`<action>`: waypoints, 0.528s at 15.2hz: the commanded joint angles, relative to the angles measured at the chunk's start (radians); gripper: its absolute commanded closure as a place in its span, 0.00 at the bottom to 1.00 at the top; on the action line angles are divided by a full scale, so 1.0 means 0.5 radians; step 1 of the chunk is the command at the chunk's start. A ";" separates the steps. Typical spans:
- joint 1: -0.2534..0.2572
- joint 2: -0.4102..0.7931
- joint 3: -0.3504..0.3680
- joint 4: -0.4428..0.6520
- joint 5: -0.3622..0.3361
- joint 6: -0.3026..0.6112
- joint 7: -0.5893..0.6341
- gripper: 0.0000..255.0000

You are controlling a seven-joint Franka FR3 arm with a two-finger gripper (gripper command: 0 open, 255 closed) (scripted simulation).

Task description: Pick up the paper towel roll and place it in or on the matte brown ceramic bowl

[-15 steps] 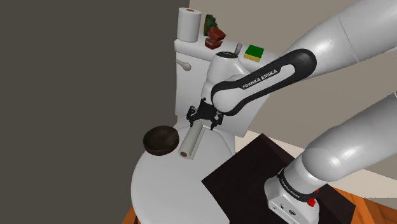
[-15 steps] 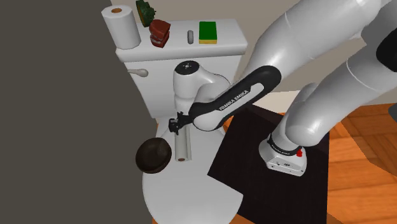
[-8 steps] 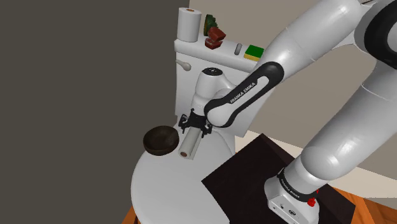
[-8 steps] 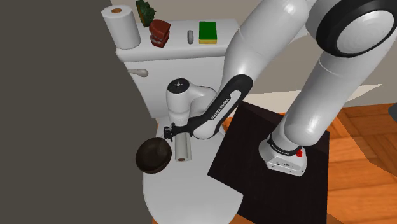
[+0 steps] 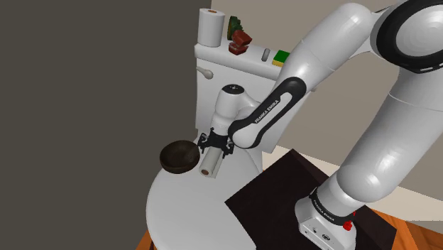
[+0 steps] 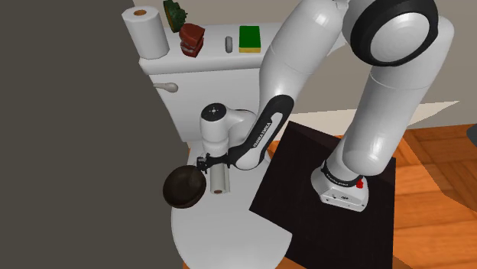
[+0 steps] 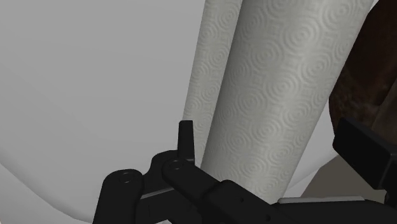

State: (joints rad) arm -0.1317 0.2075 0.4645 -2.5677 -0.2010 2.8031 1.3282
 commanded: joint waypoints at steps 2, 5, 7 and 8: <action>0.005 0.008 -0.006 0.002 -0.010 0.005 0.008 0.00; 0.005 0.007 -0.006 0.002 -0.009 0.005 0.007 0.00; 0.005 0.007 -0.006 0.002 -0.009 0.005 0.007 1.00; 0.005 0.007 -0.006 0.002 -0.009 0.005 0.007 1.00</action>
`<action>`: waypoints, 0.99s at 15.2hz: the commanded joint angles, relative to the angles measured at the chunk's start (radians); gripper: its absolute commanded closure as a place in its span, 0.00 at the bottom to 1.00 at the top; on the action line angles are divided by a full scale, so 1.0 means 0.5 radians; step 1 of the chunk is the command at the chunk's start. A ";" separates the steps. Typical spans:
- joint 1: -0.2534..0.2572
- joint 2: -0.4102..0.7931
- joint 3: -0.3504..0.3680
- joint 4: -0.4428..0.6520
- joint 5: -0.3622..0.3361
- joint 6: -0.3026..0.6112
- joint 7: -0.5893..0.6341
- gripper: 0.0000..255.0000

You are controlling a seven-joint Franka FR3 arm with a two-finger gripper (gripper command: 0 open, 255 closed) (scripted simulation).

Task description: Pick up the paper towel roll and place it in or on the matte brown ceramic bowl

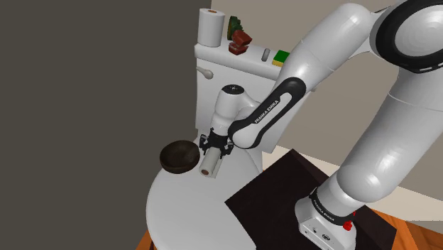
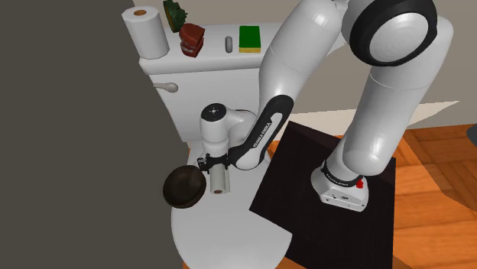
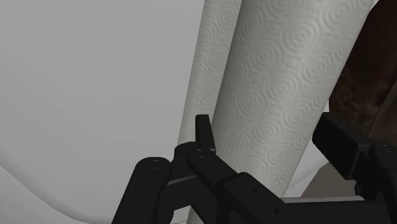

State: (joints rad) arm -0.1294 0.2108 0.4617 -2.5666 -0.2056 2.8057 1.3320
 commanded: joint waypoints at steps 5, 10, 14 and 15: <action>0.000 0.000 0.000 -0.001 0.000 0.000 -0.001 1.00; -0.051 -0.098 0.075 -0.011 0.127 -0.078 -0.091 1.00; -0.092 -0.232 0.147 -0.015 0.295 -0.188 -0.210 1.00; -0.098 -0.265 0.159 -0.014 0.335 -0.217 -0.238 1.00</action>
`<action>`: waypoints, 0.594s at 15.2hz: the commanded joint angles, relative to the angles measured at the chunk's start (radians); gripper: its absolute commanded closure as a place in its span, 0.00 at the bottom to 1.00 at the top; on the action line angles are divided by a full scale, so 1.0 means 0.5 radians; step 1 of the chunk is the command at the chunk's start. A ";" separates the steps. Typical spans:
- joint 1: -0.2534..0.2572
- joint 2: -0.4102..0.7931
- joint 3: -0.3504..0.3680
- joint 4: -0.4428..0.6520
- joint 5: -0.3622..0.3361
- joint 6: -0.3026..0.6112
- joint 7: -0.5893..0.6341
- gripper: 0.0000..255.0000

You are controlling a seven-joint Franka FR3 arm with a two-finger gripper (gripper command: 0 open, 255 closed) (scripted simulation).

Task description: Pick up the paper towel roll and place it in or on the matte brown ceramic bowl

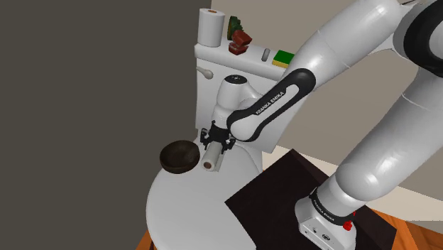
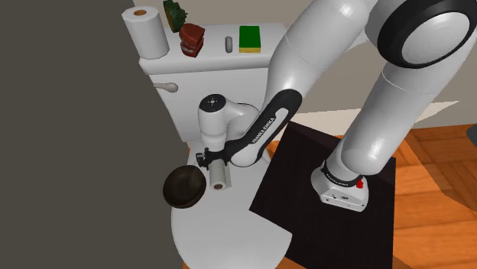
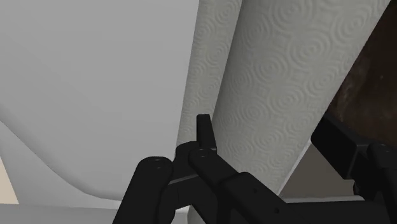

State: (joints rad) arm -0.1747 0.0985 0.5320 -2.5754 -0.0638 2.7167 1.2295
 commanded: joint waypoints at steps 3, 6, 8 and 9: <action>-0.015 -0.138 0.042 0.009 0.161 -0.128 -0.111 1.00; -0.013 -0.232 0.051 0.020 0.254 -0.220 -0.176 1.00; -0.008 -0.292 0.051 0.030 0.306 -0.282 -0.213 1.00; -0.005 -0.321 0.049 0.036 0.330 -0.314 -0.229 1.00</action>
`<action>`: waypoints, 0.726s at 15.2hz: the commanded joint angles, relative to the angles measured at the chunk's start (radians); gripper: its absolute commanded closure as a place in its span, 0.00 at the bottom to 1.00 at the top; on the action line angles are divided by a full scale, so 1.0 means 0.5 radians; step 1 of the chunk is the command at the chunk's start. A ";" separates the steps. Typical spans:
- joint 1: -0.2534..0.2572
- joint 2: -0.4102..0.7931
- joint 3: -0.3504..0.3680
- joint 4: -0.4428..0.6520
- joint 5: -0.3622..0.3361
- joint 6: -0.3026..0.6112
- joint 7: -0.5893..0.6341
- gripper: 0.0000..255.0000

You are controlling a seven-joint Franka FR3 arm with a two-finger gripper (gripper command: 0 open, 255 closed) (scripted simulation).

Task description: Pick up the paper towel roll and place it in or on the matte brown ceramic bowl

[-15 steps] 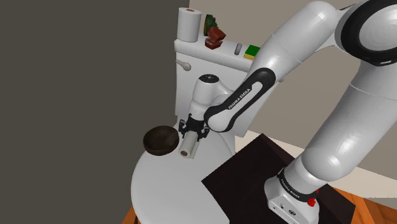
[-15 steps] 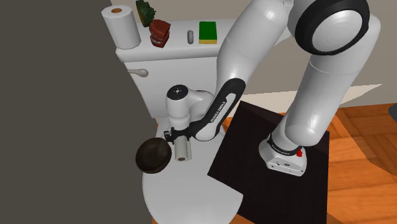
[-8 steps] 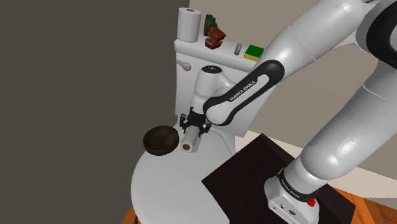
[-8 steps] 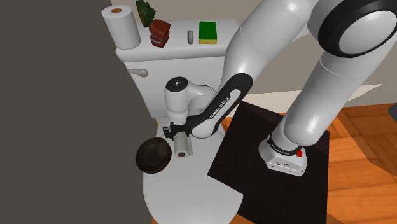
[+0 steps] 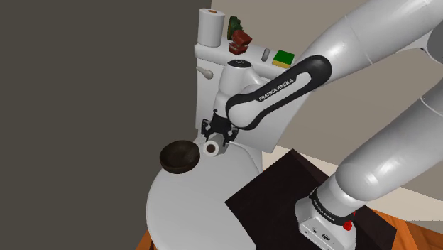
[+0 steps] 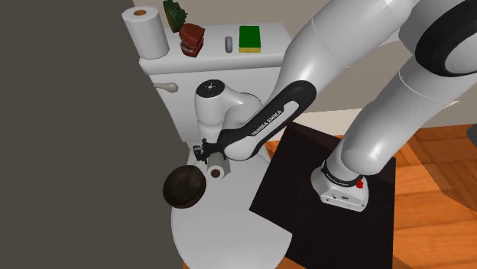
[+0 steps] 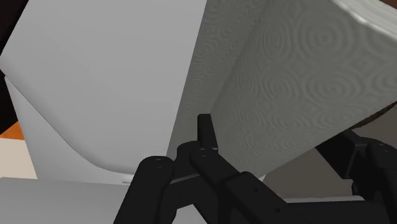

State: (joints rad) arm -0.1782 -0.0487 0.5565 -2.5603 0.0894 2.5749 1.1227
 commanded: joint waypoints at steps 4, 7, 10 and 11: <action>0.016 -0.136 -0.013 0.034 0.101 -0.158 -0.070 1.00; 0.024 -0.189 -0.023 0.052 0.131 -0.224 -0.092 1.00; 0.029 -0.001 0.063 0.256 -0.030 -0.253 0.129 1.00; 0.035 0.065 0.086 0.327 -0.091 -0.267 0.204 1.00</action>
State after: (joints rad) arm -0.1630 -0.0468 0.5870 -2.4327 0.0739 2.4509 1.1849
